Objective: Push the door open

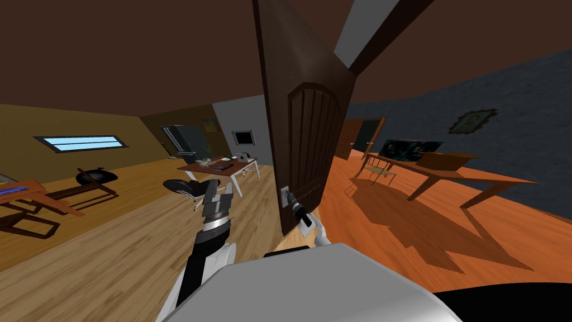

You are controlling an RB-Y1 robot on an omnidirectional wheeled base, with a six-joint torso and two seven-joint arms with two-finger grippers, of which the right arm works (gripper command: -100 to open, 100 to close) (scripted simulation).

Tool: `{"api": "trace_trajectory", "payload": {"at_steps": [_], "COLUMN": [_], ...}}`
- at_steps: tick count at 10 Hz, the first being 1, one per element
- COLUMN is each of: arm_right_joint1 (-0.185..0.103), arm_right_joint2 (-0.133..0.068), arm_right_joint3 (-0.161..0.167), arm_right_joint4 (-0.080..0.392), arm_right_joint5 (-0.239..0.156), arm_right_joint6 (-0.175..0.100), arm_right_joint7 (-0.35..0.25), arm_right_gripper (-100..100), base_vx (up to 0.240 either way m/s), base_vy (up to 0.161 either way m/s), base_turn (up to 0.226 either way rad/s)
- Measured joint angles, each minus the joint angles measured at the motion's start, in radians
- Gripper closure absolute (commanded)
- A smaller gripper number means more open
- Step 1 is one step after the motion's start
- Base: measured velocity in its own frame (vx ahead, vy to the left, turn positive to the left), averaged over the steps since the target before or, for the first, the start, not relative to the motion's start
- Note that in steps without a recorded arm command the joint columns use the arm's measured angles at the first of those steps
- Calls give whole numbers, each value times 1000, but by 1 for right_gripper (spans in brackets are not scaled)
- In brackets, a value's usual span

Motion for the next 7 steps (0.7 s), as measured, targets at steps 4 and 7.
{"api": "trace_trajectory", "payload": {"at_steps": [4,7], "arm_right_joint1": [-18,-17], "arm_right_joint2": [23,30], "arm_right_joint3": [-60,-85], "arm_right_joint4": [12,10], "arm_right_joint5": [-13,-17], "arm_right_joint6": [4,5], "arm_right_joint7": [18,28], "arm_right_gripper": [100,100], "base_vx": [136,106], "base_vy": [188,110], "base_turn": [-85,-59]}}
